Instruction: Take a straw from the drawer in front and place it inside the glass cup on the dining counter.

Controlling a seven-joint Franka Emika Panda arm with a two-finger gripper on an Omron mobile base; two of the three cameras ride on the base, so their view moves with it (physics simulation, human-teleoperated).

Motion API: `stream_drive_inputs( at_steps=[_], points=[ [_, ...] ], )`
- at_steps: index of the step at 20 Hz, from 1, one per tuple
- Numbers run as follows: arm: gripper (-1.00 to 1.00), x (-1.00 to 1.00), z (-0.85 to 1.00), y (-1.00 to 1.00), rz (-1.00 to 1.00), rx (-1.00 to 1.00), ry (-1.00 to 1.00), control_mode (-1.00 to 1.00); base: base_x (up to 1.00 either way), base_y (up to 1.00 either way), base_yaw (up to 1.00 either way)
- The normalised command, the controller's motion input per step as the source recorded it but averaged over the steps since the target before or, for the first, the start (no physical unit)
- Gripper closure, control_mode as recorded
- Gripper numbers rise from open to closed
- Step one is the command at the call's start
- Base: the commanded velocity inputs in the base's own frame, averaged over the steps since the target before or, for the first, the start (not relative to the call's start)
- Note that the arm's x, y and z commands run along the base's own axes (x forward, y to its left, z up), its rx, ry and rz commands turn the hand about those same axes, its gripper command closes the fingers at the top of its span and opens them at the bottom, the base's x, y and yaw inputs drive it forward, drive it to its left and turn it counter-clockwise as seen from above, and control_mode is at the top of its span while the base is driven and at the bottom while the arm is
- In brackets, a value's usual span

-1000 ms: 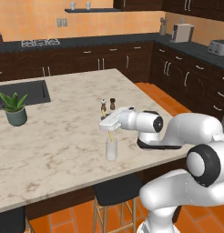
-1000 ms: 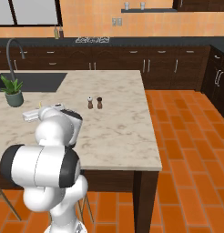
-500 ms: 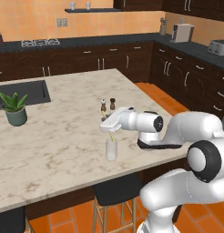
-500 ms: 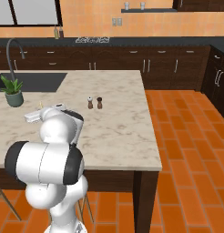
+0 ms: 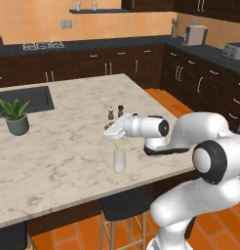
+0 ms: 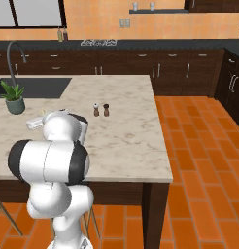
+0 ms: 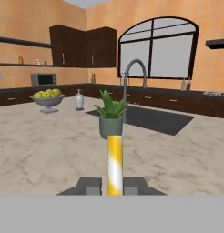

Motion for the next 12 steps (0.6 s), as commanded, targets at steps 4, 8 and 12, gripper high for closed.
stream_drive_inputs(
  at_steps=[4,8,12],
  points=[
    [1.00,0.46,-0.27,-0.16,0.33,0.16,-0.06,-1.00,0.00,0.00,0.00],
    [1.00,0.17,-0.33,-0.52,0.37,0.17,-0.11,-1.00,0.00,0.00,0.00],
    [1.00,0.04,-0.35,-0.63,0.41,0.19,-0.12,-1.00,0.00,0.00,0.00]
  ],
)
